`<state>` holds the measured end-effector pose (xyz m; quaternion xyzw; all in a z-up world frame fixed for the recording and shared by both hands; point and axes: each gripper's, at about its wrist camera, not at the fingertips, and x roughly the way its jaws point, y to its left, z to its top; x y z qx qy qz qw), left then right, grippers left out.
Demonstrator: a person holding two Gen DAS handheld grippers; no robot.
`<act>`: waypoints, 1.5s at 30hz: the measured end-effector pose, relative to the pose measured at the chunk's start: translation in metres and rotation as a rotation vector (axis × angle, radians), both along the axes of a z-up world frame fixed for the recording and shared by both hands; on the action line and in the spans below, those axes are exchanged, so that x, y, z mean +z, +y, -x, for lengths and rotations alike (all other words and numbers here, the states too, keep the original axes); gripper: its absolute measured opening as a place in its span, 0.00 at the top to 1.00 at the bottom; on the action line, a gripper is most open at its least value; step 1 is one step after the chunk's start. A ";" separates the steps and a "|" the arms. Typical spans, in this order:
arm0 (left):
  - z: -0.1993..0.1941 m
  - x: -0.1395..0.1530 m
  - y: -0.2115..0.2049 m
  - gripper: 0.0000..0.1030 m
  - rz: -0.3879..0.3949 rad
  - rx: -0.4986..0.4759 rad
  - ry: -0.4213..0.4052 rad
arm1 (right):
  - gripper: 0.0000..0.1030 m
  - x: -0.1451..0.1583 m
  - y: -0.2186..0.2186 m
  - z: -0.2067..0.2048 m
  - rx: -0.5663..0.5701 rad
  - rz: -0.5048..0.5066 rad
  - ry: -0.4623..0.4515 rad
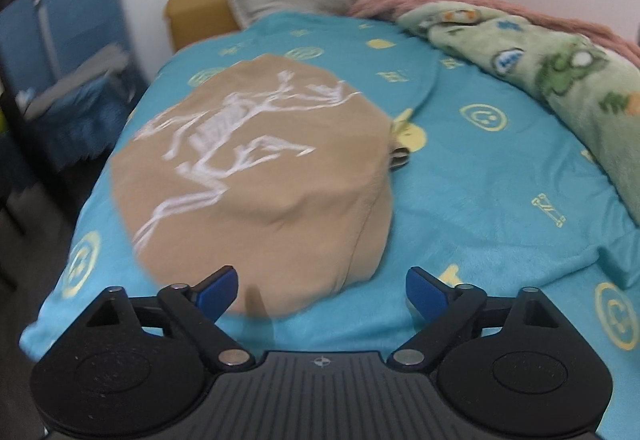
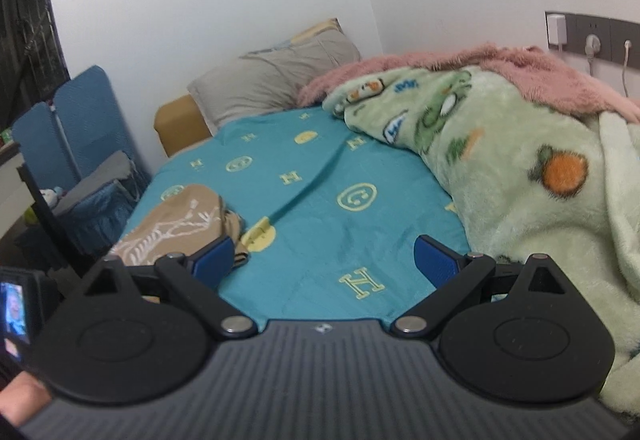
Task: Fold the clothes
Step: 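Reach the left gripper to the tan T-shirt edge and close on it, then lift the tan T-shirt up with the left gripper to shake it out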
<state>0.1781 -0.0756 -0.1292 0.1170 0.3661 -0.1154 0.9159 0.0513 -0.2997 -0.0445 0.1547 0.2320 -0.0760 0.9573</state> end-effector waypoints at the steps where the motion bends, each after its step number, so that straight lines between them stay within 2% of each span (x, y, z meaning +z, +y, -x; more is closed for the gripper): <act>1: -0.004 -0.007 -0.003 0.17 -0.015 -0.016 -0.006 | 0.05 -0.004 0.000 -0.005 -0.001 0.002 0.011; 4: -0.016 -0.025 -0.003 0.42 -0.037 0.004 -0.007 | 0.05 -0.015 0.003 -0.021 -0.004 0.017 0.046; 6: -0.020 -0.024 0.007 0.56 0.003 0.037 -0.020 | 0.05 -0.022 0.008 -0.036 -0.004 0.046 0.066; 8: -0.021 -0.020 0.018 0.83 0.054 0.058 -0.028 | 0.05 -0.027 0.013 -0.046 0.002 0.077 0.069; 10: -0.019 -0.008 0.030 0.88 0.119 0.073 -0.042 | 0.05 -0.030 0.016 -0.054 0.004 0.105 0.068; 16: 0.012 0.057 0.056 0.90 0.273 0.033 -0.167 | 0.05 -0.032 0.016 -0.056 0.008 0.113 0.044; 18: 0.029 0.081 0.062 0.90 0.294 0.016 -0.215 | 0.05 -0.029 0.015 -0.054 0.005 0.111 0.024; 20: 0.047 0.099 0.067 0.90 0.273 0.001 -0.281 | 0.05 -0.024 0.017 -0.048 0.007 0.113 0.003; 22: 0.064 0.110 0.072 0.90 0.253 -0.013 -0.333 | 0.05 -0.018 0.020 -0.043 0.010 0.116 -0.019; 26: 0.091 0.124 0.087 0.90 0.283 -0.036 -0.358 | 0.05 -0.007 0.029 -0.030 0.034 0.130 -0.062; 29: 0.119 0.143 0.096 0.90 0.335 -0.070 -0.400 | 0.05 0.002 0.042 -0.014 0.080 0.142 -0.096; 34: 0.166 0.176 0.109 0.90 0.421 -0.153 -0.547 | 0.05 0.013 0.057 0.010 0.206 0.141 -0.144; 39: 0.168 0.175 0.119 0.90 0.473 -0.138 -0.519 | 0.05 0.026 0.073 0.006 0.357 0.039 -0.124; 43: 0.156 0.167 0.136 0.90 0.534 -0.077 -0.457 | 0.05 0.026 0.113 -0.012 0.538 -0.039 -0.074; 45: 0.146 0.161 0.146 0.90 0.559 -0.052 -0.434 | 0.05 0.021 0.130 -0.024 0.575 -0.087 -0.046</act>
